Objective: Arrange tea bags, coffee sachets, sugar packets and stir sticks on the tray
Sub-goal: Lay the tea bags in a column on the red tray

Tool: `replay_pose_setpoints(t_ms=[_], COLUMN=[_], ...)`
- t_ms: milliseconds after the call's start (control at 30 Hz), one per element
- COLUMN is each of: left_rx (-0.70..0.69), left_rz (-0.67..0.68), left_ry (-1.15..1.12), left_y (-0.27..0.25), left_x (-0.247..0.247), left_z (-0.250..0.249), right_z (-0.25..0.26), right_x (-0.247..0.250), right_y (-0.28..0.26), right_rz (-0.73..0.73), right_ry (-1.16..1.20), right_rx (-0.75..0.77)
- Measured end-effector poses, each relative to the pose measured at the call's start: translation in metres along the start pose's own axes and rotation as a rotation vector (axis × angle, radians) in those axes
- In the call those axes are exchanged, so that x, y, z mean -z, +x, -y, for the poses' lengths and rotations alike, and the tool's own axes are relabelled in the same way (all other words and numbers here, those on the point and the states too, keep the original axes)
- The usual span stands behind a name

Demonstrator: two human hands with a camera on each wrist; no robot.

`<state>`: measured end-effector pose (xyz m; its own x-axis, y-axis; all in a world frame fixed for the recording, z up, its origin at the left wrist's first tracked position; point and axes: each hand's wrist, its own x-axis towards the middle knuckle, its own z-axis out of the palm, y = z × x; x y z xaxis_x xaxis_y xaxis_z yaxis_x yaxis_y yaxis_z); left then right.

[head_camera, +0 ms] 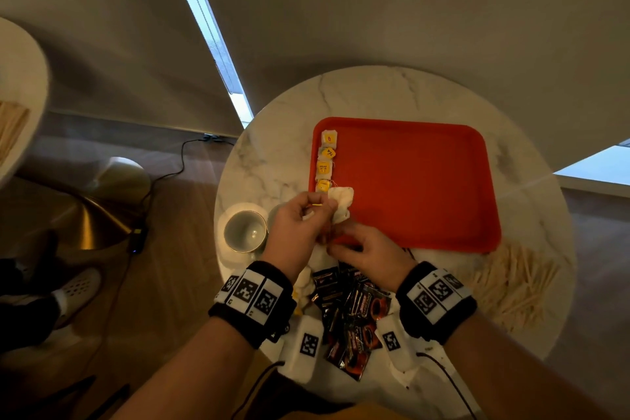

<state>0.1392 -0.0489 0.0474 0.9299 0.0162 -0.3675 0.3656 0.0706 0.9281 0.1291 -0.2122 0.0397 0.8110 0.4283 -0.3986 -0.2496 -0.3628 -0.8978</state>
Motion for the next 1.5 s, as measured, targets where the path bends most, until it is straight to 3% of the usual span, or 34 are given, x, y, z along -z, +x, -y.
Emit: replay_pose_setpoints(t_ms=[133,267,400,567,733,900,1133,1500], left_rx=[0.0,-0.075,-0.093,-0.083,-0.084,-0.059,0.049,0.037], left_rz=[-0.107,-0.212,-0.141,-0.032,0.133,0.173,0.26,0.101], left_ry=[-0.006,0.15,0.246,0.198,0.235,0.118,0.053,0.048], left_y=[0.004,0.009,0.006,0.001,-0.004,-0.008,-0.008,0.008], left_x=[0.003,0.01,0.007,-0.001,-0.002,-0.001,-0.001,-0.01], left_z=[0.001,0.008,0.009,0.005,0.004,0.002,0.007,0.019], right_z=[-0.003,0.004,0.02,0.034,0.04,0.036,0.024,0.016], right_x=[-0.008,-0.004,0.008,0.024,0.031,0.033,0.032,0.039], right_y=[-0.002,-0.011,-0.014,-0.007,0.0,0.006,0.006,0.013], right_rz=[-0.032,-0.144,-0.257,-0.224,-0.273,-0.373,-0.372,-0.299], right_ry=[0.024,0.032,-0.18,-0.304,-0.244,-0.092,0.032,0.15], right_rx=[-0.004,-0.041,0.066,0.16,0.176,0.156,0.135,0.024])
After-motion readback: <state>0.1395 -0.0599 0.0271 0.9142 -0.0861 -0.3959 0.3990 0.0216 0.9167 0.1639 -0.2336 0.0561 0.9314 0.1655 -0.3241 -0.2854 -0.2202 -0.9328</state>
